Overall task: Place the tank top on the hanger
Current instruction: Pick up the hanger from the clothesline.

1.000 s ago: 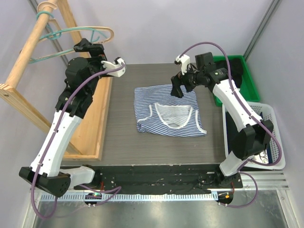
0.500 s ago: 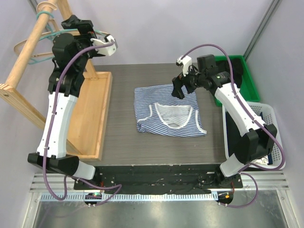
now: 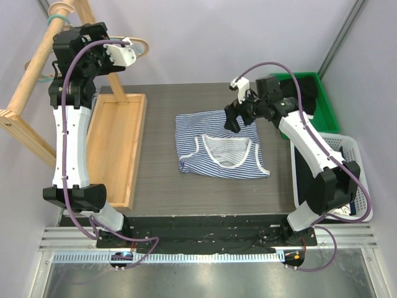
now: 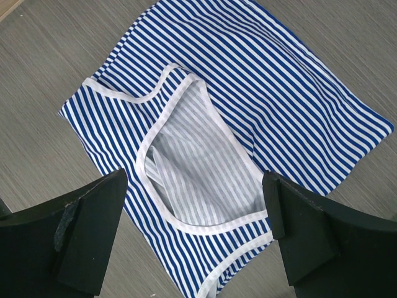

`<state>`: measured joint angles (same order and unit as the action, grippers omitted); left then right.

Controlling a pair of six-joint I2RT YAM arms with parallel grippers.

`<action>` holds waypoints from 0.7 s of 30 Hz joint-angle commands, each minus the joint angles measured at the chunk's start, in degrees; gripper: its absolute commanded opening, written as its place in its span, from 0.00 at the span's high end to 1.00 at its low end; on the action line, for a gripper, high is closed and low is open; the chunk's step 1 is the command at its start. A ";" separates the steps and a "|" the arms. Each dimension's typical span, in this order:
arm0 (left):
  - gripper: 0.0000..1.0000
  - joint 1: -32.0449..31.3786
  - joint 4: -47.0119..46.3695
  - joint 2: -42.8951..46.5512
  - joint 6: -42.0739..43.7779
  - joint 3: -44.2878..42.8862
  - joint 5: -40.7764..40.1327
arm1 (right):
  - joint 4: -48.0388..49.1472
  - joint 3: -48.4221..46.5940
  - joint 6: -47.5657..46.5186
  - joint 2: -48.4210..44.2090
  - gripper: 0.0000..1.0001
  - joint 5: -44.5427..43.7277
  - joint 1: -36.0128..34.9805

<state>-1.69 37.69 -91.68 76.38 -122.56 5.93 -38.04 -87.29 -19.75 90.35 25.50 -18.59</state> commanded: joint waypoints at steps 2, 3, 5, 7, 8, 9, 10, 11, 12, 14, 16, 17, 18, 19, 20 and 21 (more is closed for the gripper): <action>0.09 1.43 -0.95 -1.22 -2.37 -2.16 5.66 | 3.24 1.50 0.06 -2.72 0.00 -0.80 -0.22; 0.09 1.43 -1.48 -1.40 -2.29 -2.07 5.75 | 3.41 2.03 -0.03 -2.81 0.00 -1.15 -0.31; 0.12 1.43 -2.27 -2.62 -2.11 -2.50 5.76 | 3.85 2.56 -0.20 -2.98 0.00 -1.33 -0.22; 0.16 1.43 -2.45 -3.50 -2.37 -3.99 5.76 | 4.03 3.35 -0.29 -3.16 0.00 -1.33 -0.22; 0.18 1.43 -2.36 -4.20 -2.46 -4.96 5.76 | 4.29 3.52 -0.29 -3.25 0.00 -1.33 -0.22; 0.19 1.43 -2.27 -4.64 -2.38 -5.40 5.84 | 4.38 3.96 -0.47 -3.25 0.00 -1.41 -0.22; 0.20 1.43 -2.01 -5.00 -2.20 -5.67 5.76 | 4.55 4.14 -0.55 -3.25 0.00 -1.50 -0.22; 0.21 1.43 -2.36 -5.52 -1.94 -5.76 5.49 | 4.56 4.32 -0.64 -3.25 0.00 -1.59 -0.22; 0.22 1.43 -2.53 -5.62 -1.76 -5.84 5.49 | 4.56 4.66 -0.73 -3.25 0.00 -1.76 -0.22; 0.24 1.43 -2.54 -6.05 -1.15 -5.76 5.05 | 4.99 4.93 -0.82 -3.07 0.00 -1.85 -0.22; 0.25 1.43 -3.06 -6.32 -0.71 -5.84 4.79 | 5.08 5.02 -0.82 -2.90 0.00 -1.94 -0.13; 0.27 1.52 -3.15 -6.41 -0.53 -5.93 4.44 | 5.08 5.02 -0.82 -2.89 0.00 -1.94 -0.22; 0.28 3.00 -3.33 -6.67 -0.36 -6.11 4.26 | 5.08 5.11 -0.82 -2.89 0.00 -1.94 -0.22; 0.31 3.01 -3.50 -6.76 -0.35 -6.11 4.26 | 5.17 5.11 -0.82 -2.89 0.00 -1.94 -0.22; 0.33 3.01 -3.68 -6.85 -0.27 -6.11 4.17 | 5.17 5.19 -0.73 -2.98 0.00 -1.85 -0.22; 0.35 3.10 -3.68 -7.02 -0.35 -6.28 4.17 | 5.34 5.20 -0.73 -2.90 0.00 -1.85 -0.22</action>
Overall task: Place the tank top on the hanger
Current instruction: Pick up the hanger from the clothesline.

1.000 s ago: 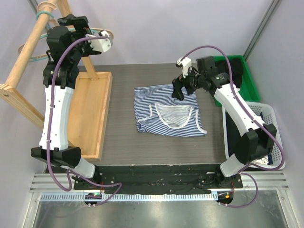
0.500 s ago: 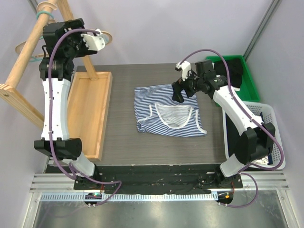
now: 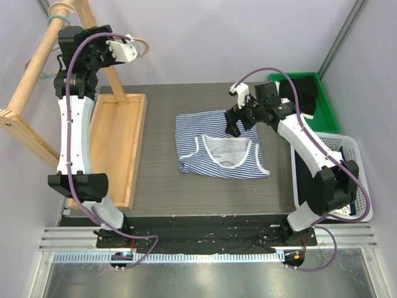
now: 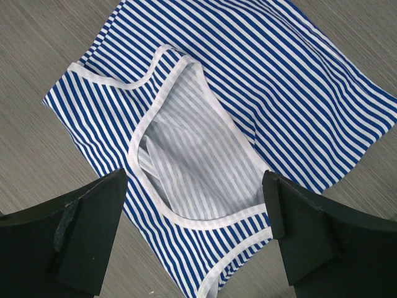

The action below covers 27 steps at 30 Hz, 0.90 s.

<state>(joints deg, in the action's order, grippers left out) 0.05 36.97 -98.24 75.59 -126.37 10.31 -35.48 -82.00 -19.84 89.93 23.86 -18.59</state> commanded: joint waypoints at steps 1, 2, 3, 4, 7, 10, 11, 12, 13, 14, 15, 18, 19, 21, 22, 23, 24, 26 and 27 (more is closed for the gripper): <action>0.43 1.26 -2.96 -0.47 0.52 -2.48 -0.11 | 2.79 -0.01 -0.56 -2.48 0.00 -0.21 -0.31; 0.46 1.26 -2.96 -0.38 0.52 -2.48 -0.11 | 2.79 -0.01 -0.56 -2.48 0.00 -0.21 -0.22; 0.48 1.26 -2.96 -0.38 0.52 -2.48 -0.11 | 2.79 0.08 -0.56 -2.65 0.00 -0.30 -0.13; 0.48 1.35 -2.87 -0.29 0.70 -2.39 -0.20 | 2.88 0.08 -0.56 -2.83 0.00 -0.30 -0.22; 0.53 1.35 -2.70 0.24 0.78 -2.39 -0.29 | 3.14 0.17 -0.38 -2.83 0.00 -0.30 -0.22; 0.65 1.26 -2.61 0.76 0.61 -2.31 -0.02 | 3.05 0.00 -0.20 -2.83 0.00 -0.21 -0.22; 0.68 1.35 -2.61 0.94 0.43 -2.31 0.06 | 3.05 -0.01 -0.20 -2.83 0.00 -0.21 -0.22; 0.72 1.26 -2.61 1.03 0.26 -2.31 0.59 | 3.05 -0.01 -0.12 -2.83 0.00 -0.21 -0.22; 0.85 1.26 -2.69 1.55 0.26 -2.13 0.85 | 3.05 -0.01 -0.12 -2.92 0.00 -0.21 -0.22; 0.93 1.35 -3.22 1.73 0.00 -2.04 0.94 | 3.14 0.08 -0.12 -2.83 0.00 -0.21 -0.22; 1.00 1.35 -3.48 1.91 -0.27 -2.04 1.12 | 3.14 0.08 -0.12 -2.92 0.00 -0.21 -0.31; 1.00 1.35 -3.66 2.87 -1.06 -2.13 2.08 | 3.05 -0.01 -0.03 -2.83 0.00 -0.30 -0.22; 1.00 1.26 -3.49 3.05 -1.06 -2.13 2.35 | 3.14 -0.01 -0.03 -2.83 0.00 -0.30 -0.22; 1.00 1.26 -2.61 3.58 -1.15 -2.04 2.53 | 3.05 -0.01 -0.03 -2.83 0.01 -0.30 -0.22; 1.00 1.26 -2.26 3.84 -1.32 -1.78 3.22 | 3.14 -0.01 -0.03 -3.00 0.01 -0.30 -0.22; 1.00 1.18 -1.82 4.97 -1.59 -1.34 3.75 | 3.05 -0.01 -0.03 -3.01 0.01 -0.30 -0.22; 1.00 1.18 -1.99 5.68 -1.76 0.58 4.19 | 3.14 -0.01 -0.03 -3.01 0.01 -0.30 -0.22; 1.00 0.91 -2.69 7.26 -1.33 2.87 4.37 | 3.05 -0.09 -0.03 -3.09 0.01 -0.39 -0.22; 1.00 0.83 -3.65 8.40 -0.63 4.97 4.46 | 3.14 -0.09 -0.03 -3.09 0.01 -0.39 -0.13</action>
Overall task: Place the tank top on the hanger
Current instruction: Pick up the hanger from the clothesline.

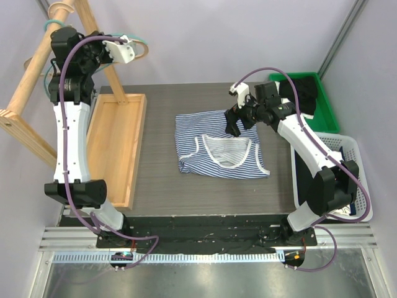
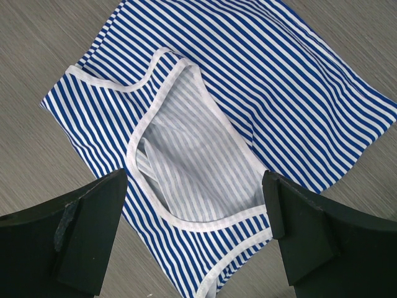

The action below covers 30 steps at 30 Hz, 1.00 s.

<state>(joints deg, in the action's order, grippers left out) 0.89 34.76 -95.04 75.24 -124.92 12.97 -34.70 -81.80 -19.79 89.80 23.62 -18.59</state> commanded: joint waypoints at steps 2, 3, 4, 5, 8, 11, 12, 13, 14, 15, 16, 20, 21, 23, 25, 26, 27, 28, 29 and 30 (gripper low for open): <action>1.00 -0.09 -2.07 5.66 0.60 4.60 0.75 | 2.35 -0.29 0.02 -2.79 0.01 -0.06 -0.13; 1.00 -0.09 -2.07 5.57 0.87 4.60 0.39 | 2.35 -0.29 0.02 -2.79 0.01 -0.06 -0.22; 1.00 -0.09 -2.07 5.49 1.48 4.51 0.04 | 2.27 -0.29 0.02 -2.70 0.01 -0.06 -0.22; 1.00 -0.01 -2.07 5.48 1.75 4.51 -0.49 | 2.35 -0.29 0.02 -2.79 0.01 -0.06 -0.22; 1.00 -0.01 -2.15 5.40 2.89 4.43 -1.37 | 2.35 -0.11 -0.16 -3.05 0.01 -0.06 -0.22; 1.00 -0.01 -2.86 5.05 4.03 4.08 -2.07 | 2.35 -0.20 -0.33 -2.88 0.01 -0.06 -0.22; 1.00 -0.01 -2.77 4.87 4.12 3.64 -1.73 | 2.35 -0.20 -0.34 -2.79 0.01 0.03 -0.13; 1.00 -0.01 -2.68 4.96 4.12 3.55 -1.29 | 2.35 -0.29 -0.25 -2.61 0.01 0.03 -0.22; 1.00 -0.01 -2.60 5.13 4.47 3.63 -0.93 | 2.35 -0.29 -0.25 -2.52 0.01 0.03 -0.31; 1.00 -0.18 -2.60 5.13 4.65 3.72 -0.67 | 2.35 -0.29 -0.25 -2.52 0.01 0.03 -0.22; 1.00 -0.10 -2.60 5.13 5.26 3.72 -0.58 | 2.35 -0.20 -0.25 -2.61 0.00 0.03 -0.22; 1.00 -0.18 -2.68 4.61 7.80 2.93 -0.76 | 2.27 -0.20 -0.16 -2.61 0.01 -0.06 -0.22; 1.00 -0.18 -2.68 4.52 8.16 2.67 -0.76 | 2.27 -0.20 -0.07 -2.44 0.01 -0.06 -0.13; 1.00 -0.27 -2.60 4.26 8.69 1.53 -0.41 | 2.27 -0.20 0.02 -2.44 0.01 -0.06 -0.22; 1.00 -0.18 -2.07 4.08 8.61 0.48 0.21 | 2.27 -0.20 -0.07 -2.35 0.00 -0.15 -0.22; 1.00 -0.27 -1.55 3.99 8.78 -0.57 0.39 | 2.27 -0.20 -0.07 -2.35 0.01 -0.24 -0.13; 1.00 -0.18 -1.02 4.16 9.65 -0.50 0.56 | 2.35 -0.20 -0.07 -2.17 0.01 -0.32 -0.31; 1.00 -0.18 -1.01 4.43 10.27 -0.06 0.74 | 2.27 -0.20 -0.07 -2.17 0.01 -0.33 -0.22; 1.00 -0.18 -1.01 4.78 10.88 0.64 0.83 | 2.27 -0.20 -0.07 -2.09 0.01 -0.41 -0.13; 1.00 -0.27 -1.19 4.87 11.76 0.91 0.91 | 2.35 -0.20 -0.07 -2.00 0.01 -0.41 -0.22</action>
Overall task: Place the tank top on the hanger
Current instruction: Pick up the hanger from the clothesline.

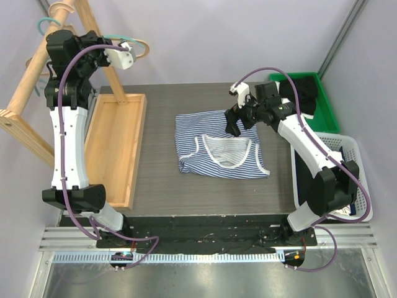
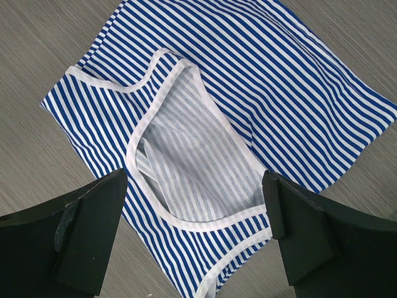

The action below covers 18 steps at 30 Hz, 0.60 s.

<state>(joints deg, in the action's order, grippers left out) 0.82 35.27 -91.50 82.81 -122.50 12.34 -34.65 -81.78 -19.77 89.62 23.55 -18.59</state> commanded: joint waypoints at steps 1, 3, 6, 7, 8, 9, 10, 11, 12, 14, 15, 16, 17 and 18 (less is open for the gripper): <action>1.00 -0.12 -1.69 1.42 4.21 -1.52 1.64 | 2.31 -0.22 -0.09 -1.73 0.01 -0.35 -0.22; 1.00 -0.12 -1.60 1.77 4.29 -1.25 2.16 | 2.22 -0.22 -0.01 -1.73 0.01 -0.35 -0.22; 1.00 -0.12 -1.34 2.90 5.08 0.24 3.30 | 2.31 -0.22 -0.01 -1.73 0.00 -0.44 -0.22; 1.00 -0.29 -1.34 3.26 5.52 1.11 3.48 | 2.22 -0.22 -0.01 -1.73 0.01 -0.44 -0.22; 1.00 -0.29 -1.34 3.44 5.70 1.38 3.57 | 2.22 -0.22 -0.01 -1.65 0.01 -0.44 -0.22; 1.00 -0.29 -1.34 3.70 5.70 1.56 3.74 | 2.22 -0.31 0.08 -1.56 0.01 -0.44 -0.22; 1.00 -0.29 -1.34 4.05 5.96 2.17 3.75 | 2.14 -0.31 0.17 -1.47 0.01 -0.44 -0.22; 1.00 -0.38 -1.34 4.23 6.40 2.52 3.66 | 2.13 -0.40 0.17 -1.38 0.01 -0.44 -0.22; 1.00 -0.29 -1.34 4.58 6.49 2.96 3.66 | 2.13 -0.40 0.26 -1.30 0.01 -0.44 -0.22; 1.00 -0.29 -0.82 5.37 7.45 4.11 3.57 | 2.13 -0.40 0.26 -1.29 0.01 -0.52 -0.22; 1.00 -0.29 -0.38 5.63 7.81 4.46 3.57 | 2.13 -0.40 0.26 -1.29 0.01 -0.52 -0.22; 1.00 -0.29 0.06 5.90 8.33 5.07 3.66 | 1.96 -0.49 0.26 -1.21 0.01 -0.70 -0.22; 1.00 -0.29 0.59 6.68 9.47 5.51 3.57 | 2.05 -0.49 0.26 -1.21 0.01 -0.79 -0.22; 1.00 -0.29 0.59 6.86 9.92 6.04 3.57 | 2.05 -0.57 0.26 -1.21 0.01 -0.70 -0.22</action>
<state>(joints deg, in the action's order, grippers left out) 0.71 36.82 -88.25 88.86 -117.49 14.59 -34.65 -81.78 -19.75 89.62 23.27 -18.59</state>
